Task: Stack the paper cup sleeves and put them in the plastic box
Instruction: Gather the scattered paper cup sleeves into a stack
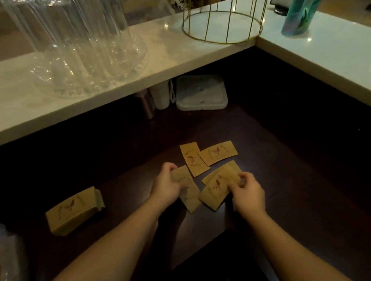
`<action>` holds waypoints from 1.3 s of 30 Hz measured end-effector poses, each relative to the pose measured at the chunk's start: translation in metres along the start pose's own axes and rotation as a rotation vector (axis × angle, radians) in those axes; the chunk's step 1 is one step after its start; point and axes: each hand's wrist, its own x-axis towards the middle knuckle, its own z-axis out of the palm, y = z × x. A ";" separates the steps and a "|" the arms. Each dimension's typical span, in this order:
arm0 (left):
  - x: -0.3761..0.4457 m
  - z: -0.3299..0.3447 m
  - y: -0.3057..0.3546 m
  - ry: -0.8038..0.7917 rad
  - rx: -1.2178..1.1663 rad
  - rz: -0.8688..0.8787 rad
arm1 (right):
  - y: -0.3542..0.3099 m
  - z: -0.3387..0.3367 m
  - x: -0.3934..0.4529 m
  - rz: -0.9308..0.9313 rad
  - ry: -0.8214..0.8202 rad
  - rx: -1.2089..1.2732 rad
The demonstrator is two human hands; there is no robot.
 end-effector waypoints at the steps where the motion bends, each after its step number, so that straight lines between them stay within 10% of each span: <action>1: -0.004 -0.003 0.000 -0.011 -0.140 0.020 | -0.003 -0.003 0.001 0.028 -0.028 0.198; 8: -0.028 -0.029 0.005 -0.091 -0.857 -0.306 | -0.027 -0.028 0.006 0.043 -0.381 0.697; 21: -0.055 -0.013 0.008 -0.352 -0.820 -0.310 | -0.033 0.033 -0.018 -0.306 -0.292 -0.040; 26: -0.055 -0.028 -0.014 -0.233 -0.846 -0.378 | -0.014 0.018 0.008 -0.214 0.015 -0.336; 39: -0.056 -0.062 -0.042 -0.063 -0.935 -0.412 | -0.010 0.006 0.032 0.068 -0.065 -0.430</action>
